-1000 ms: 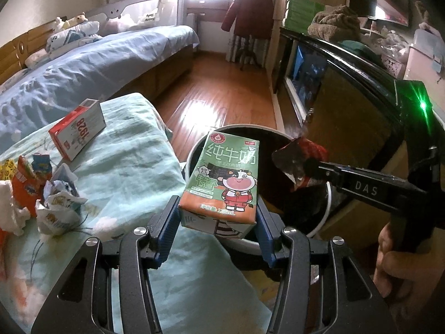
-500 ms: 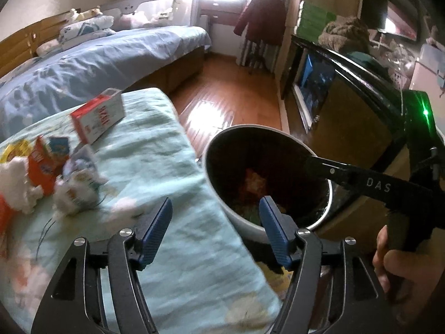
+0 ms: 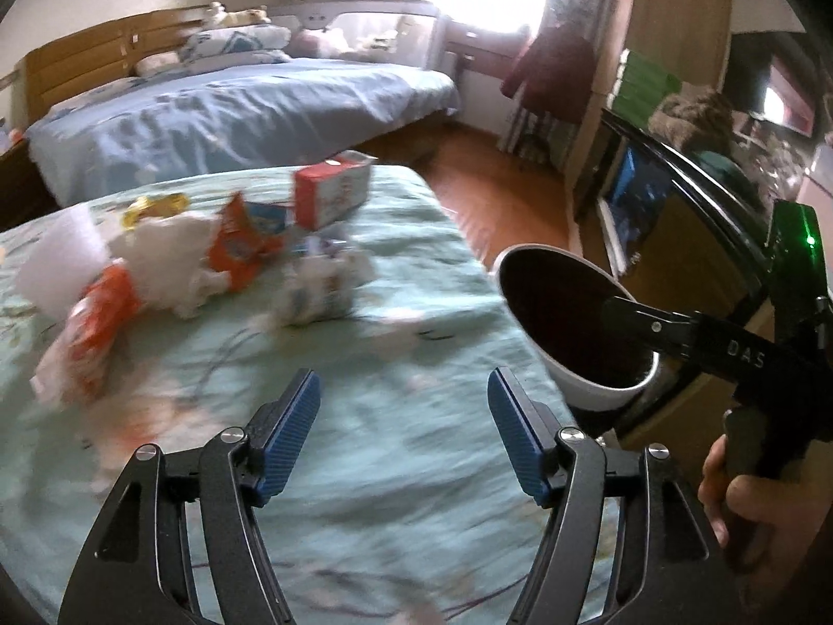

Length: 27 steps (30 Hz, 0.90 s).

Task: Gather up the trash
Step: 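Move both open grippers back over the table trash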

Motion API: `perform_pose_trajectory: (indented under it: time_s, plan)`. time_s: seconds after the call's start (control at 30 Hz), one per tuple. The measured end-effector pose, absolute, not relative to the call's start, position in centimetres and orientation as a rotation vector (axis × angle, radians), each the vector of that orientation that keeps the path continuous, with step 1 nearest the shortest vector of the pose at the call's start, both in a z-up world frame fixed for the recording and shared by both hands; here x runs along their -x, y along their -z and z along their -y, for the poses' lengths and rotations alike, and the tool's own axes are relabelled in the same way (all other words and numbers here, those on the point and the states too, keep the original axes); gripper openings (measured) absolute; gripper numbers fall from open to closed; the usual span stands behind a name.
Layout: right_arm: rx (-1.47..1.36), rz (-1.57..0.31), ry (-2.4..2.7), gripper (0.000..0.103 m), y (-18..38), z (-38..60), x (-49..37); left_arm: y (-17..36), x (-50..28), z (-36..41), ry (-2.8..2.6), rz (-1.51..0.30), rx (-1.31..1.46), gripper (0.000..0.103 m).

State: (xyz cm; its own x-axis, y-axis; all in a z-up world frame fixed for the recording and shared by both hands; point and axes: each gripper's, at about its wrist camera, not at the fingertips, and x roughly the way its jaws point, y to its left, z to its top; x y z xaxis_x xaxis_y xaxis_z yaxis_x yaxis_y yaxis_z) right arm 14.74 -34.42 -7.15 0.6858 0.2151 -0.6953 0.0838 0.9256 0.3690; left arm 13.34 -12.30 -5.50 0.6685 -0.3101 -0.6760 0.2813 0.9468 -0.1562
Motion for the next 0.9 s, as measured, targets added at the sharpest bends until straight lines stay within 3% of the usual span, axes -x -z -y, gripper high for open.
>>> perform_pose_trajectory:
  time_s: [0.3,0.9]
  plan:
    - [-0.357,-0.813,-0.149,0.094,6.6,29.7,-14.5,6.0,-12.5,6.4,0.227,-0.765,0.105,0.07]
    - [-0.283,-0.835,-0.255,0.094,7.0,22.5,-15.3,7.5,-11.7,-1.7,0.076,-0.779,0.194,0.072]
